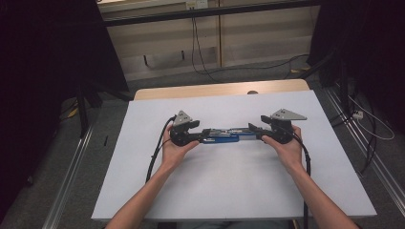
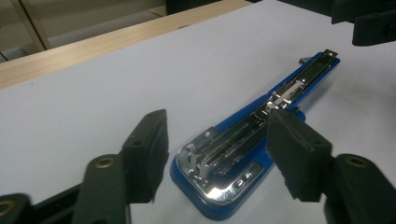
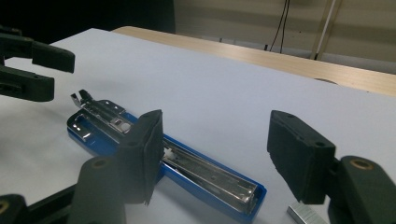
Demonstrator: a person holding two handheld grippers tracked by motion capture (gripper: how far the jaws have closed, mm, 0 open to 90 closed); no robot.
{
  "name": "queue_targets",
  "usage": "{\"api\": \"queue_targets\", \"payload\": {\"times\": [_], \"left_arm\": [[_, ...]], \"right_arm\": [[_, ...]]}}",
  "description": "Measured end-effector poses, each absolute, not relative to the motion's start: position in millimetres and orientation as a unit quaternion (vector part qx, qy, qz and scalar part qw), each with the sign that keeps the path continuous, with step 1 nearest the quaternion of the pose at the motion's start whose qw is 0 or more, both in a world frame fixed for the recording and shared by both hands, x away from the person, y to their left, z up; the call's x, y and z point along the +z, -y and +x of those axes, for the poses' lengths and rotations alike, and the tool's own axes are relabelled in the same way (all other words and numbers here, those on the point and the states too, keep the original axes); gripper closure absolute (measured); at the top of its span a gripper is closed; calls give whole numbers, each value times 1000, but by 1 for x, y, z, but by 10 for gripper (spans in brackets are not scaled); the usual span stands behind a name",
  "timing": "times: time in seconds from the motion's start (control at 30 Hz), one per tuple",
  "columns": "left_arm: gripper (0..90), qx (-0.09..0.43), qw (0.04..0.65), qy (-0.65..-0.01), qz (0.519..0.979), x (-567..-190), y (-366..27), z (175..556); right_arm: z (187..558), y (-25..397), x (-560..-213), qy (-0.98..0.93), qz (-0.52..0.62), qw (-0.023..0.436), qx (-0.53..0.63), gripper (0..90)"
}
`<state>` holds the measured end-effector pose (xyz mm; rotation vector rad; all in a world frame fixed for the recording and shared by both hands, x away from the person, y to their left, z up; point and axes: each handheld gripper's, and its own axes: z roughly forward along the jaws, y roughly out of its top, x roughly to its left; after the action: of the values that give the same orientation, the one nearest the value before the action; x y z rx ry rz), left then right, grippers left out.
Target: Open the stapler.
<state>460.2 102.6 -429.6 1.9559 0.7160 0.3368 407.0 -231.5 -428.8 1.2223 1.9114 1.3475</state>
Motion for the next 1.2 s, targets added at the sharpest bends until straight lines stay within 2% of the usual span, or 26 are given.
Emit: {"api": "queue_targets", "payload": {"times": [0.13,0.2,0.33,0.37,0.53,1.2], "left_arm": [[142,135,470,-318,812,-430,-102,459],[130,139,468,-317,813,-430,-102,456],[54,135,481,-313,807,-427,-105,452],[43,131,485,-310,807,-427,-106,451],[50,155,474,-321,805,-428,-119,440],[55,180,496,-342,778,-421,-177,397]], "right_arm": [[405,231,-428,-702,448,246,496,249],[404,230,-427,-696,461,247,492,145],[403,231,-426,-695,466,244,490,71],[403,231,-426,-696,466,245,489,79],[401,234,-426,-695,467,255,483,47],[382,256,-423,-685,475,242,497,66]]}}
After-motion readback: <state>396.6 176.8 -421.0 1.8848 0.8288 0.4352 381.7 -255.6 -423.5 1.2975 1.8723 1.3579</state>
